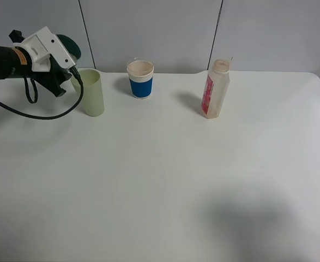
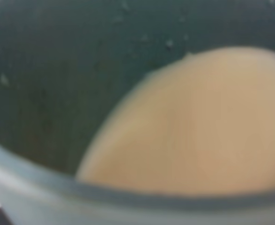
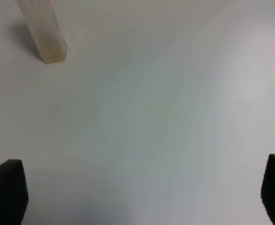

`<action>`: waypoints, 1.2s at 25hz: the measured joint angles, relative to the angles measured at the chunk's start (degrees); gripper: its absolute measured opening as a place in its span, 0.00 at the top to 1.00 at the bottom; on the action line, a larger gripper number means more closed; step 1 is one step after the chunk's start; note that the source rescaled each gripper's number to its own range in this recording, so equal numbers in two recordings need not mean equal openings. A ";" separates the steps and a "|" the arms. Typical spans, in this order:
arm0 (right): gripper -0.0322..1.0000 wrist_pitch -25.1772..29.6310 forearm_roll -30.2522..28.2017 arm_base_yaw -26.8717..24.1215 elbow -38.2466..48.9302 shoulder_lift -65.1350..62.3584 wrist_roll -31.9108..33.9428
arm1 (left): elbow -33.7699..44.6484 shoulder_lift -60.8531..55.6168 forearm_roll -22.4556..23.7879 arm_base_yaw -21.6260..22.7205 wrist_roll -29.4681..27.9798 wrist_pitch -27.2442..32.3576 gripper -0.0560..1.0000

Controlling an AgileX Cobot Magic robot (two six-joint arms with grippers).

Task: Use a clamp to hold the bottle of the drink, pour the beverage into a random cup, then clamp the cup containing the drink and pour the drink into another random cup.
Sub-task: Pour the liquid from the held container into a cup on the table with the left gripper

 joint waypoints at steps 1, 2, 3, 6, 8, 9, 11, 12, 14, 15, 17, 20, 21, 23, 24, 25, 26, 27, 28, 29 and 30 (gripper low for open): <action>0.00 0.00 0.00 0.00 0.00 0.00 0.00 | 0.00 0.00 0.49 0.00 0.00 0.00 0.95; 0.00 0.00 0.00 0.00 0.00 0.00 0.00 | 0.00 0.00 0.78 0.00 0.00 0.00 0.95; 0.00 0.00 0.00 0.00 0.00 0.00 0.00 | 0.00 0.00 1.09 0.00 0.00 0.00 0.95; 0.00 0.00 0.00 0.00 0.00 0.00 0.00 | 0.00 0.00 2.03 0.00 0.00 0.00 0.95; 0.00 0.00 0.00 0.00 0.00 0.00 0.00 | 0.00 0.00 2.97 0.00 0.54 0.00 0.95; 0.00 0.00 0.00 0.00 0.00 0.00 0.00 | 0.00 0.00 3.29 0.00 0.72 0.00 0.95; 0.00 0.00 0.00 0.00 0.00 0.00 0.00 | 0.00 0.00 4.10 0.00 1.05 0.00 0.95; 0.00 0.00 0.00 0.00 0.00 0.00 0.00 | 0.00 0.00 4.10 0.00 1.05 0.00 0.95; 0.00 0.00 0.00 0.00 0.00 0.00 0.00 | 0.00 0.00 4.69 0.00 1.05 0.00 0.95; 0.00 0.00 0.00 0.00 0.00 0.00 0.00 | 0.00 0.00 4.83 0.00 1.05 0.06 0.95; 0.00 0.00 0.00 0.00 0.00 0.00 0.00 | 0.00 0.00 5.05 0.00 1.99 0.17 0.95; 0.00 0.00 0.00 0.00 0.00 0.00 0.00 | 0.00 0.00 5.10 0.00 2.95 0.17 0.95; 0.00 0.00 0.00 0.00 0.00 0.00 0.00 | 0.00 0.00 5.20 0.00 4.05 0.23 0.95; 0.00 0.00 0.00 0.00 0.00 0.00 0.00 | 0.00 0.00 5.20 0.00 4.46 0.29 0.95; 0.00 0.00 0.00 0.00 0.00 0.00 0.00 | 0.00 0.00 5.31 0.00 5.35 0.40 0.95; 0.00 0.00 0.00 0.00 0.00 0.00 0.00 | 0.00 0.00 5.38 0.00 5.79 0.40 0.95; 0.00 0.00 0.00 0.00 0.00 0.00 0.00 | 0.00 0.00 5.51 0.00 6.59 0.40 0.95; 0.00 0.00 0.00 0.00 0.00 0.00 0.00 | 0.00 0.00 5.55 0.00 7.04 0.45 0.95; 0.00 0.00 0.00 0.00 0.00 0.00 0.00 | 0.00 0.00 5.65 0.00 7.36 0.45 0.95; 0.00 0.00 0.00 0.00 0.00 0.00 0.00 | 0.00 0.00 5.65 0.00 7.36 0.45 0.95; 0.00 0.00 0.00 0.00 0.00 0.00 0.00 | 0.00 0.00 5.69 0.00 7.71 0.52 0.95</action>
